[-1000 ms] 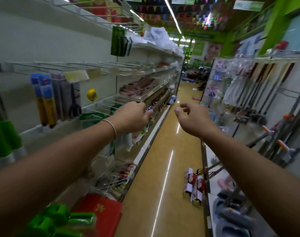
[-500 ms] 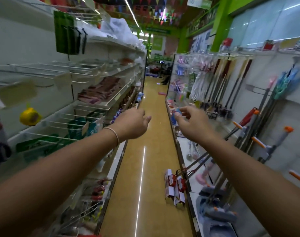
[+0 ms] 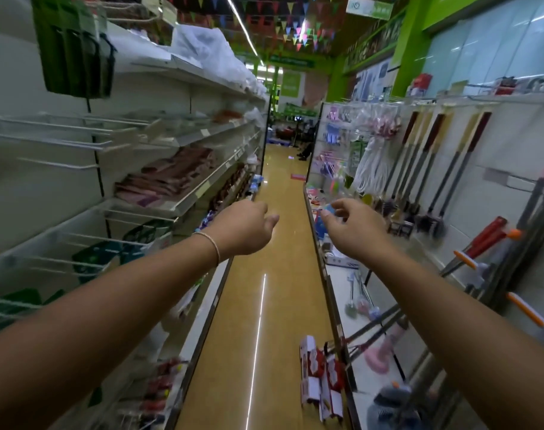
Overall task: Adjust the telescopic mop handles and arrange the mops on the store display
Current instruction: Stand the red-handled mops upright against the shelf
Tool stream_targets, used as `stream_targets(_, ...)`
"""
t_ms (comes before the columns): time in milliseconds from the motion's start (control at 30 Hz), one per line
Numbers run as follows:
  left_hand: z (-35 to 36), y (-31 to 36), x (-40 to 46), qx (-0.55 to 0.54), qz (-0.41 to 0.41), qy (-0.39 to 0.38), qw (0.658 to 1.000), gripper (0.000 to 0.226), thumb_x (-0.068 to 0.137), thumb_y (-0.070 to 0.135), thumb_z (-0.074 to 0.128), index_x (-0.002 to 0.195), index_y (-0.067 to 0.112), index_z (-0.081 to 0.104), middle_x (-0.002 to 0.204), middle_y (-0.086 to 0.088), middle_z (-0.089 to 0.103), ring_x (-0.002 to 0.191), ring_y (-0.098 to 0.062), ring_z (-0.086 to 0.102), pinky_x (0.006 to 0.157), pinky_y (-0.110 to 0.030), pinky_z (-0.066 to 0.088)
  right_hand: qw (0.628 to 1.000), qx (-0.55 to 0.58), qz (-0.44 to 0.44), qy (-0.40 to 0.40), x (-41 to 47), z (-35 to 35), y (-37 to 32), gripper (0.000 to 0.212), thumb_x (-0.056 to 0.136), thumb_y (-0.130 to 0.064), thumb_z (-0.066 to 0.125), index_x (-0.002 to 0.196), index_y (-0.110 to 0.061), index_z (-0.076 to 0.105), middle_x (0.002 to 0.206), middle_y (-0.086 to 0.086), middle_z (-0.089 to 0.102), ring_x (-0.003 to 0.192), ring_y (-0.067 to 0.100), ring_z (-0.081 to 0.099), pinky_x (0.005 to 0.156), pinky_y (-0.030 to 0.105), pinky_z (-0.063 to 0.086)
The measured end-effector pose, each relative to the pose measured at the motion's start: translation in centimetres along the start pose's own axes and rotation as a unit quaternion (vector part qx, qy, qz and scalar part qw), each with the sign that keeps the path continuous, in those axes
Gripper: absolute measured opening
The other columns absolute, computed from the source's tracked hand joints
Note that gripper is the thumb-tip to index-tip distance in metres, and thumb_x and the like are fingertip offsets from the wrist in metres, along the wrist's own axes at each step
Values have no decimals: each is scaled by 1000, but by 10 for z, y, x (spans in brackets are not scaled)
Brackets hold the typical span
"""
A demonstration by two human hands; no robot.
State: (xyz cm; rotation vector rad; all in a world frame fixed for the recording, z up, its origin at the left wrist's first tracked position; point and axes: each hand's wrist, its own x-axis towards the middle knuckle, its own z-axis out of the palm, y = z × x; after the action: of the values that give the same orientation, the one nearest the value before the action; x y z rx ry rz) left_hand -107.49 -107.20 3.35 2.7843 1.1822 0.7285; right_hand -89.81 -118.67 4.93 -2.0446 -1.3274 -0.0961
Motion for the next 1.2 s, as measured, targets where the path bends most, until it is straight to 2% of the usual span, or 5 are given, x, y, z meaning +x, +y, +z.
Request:
stream_targets(200, 18, -10, 100, -3, -22, 18, 1000, 39, 99, 46, 35, 97, 14, 58, 89, -7, 62, 79, -24, 58, 67, -37, 49, 1000, 2, -20, -3, 109, 7, 30, 49, 97, -43, 54, 137, -13, 53, 131, 8, 61, 118, 22, 57, 92, 31, 45)
stream_targets(433, 48, -35, 174, 0, -27, 26, 999, 30, 101, 42, 36, 88, 17, 49, 88, -8, 60, 75, -23, 53, 63, -34, 40, 999, 19, -33, -12, 195, 45, 48, 50, 95, -45, 55, 136, -15, 54, 129, 7, 62, 116, 22, 58, 97, 40, 51)
stream_targets(567, 80, -57, 220, -3, -33, 4, 999, 40, 100, 46, 35, 104, 13, 56, 100, -9, 58, 87, -25, 56, 75, -39, 51, 999, 15, -33, -20, 236, 77, 52, 49, 95, -44, 54, 134, -15, 56, 127, 7, 62, 114, 21, 59, 96, 39, 51)
stream_targets(900, 141, -106, 362, -12, 17, -41, 999, 44, 100, 46, 36, 119, 13, 57, 114, -11, 61, 101, -27, 59, 84, -41, 51, 999, -15, 29, 21, 338, 131, 68, 44, 98, -36, 55, 135, -12, 55, 132, 8, 61, 120, 23, 57, 99, 36, 45)
stream_targets(1200, 190, -69, 468, -68, 133, -71, 986, 39, 102, 35, 39, 123, 7, 54, 123, -19, 57, 111, -34, 54, 85, -35, 42, 987, -75, 130, 61, 392, 114, 145, 48, 98, -40, 51, 137, -13, 53, 134, 9, 59, 124, 26, 54, 104, 37, 43)
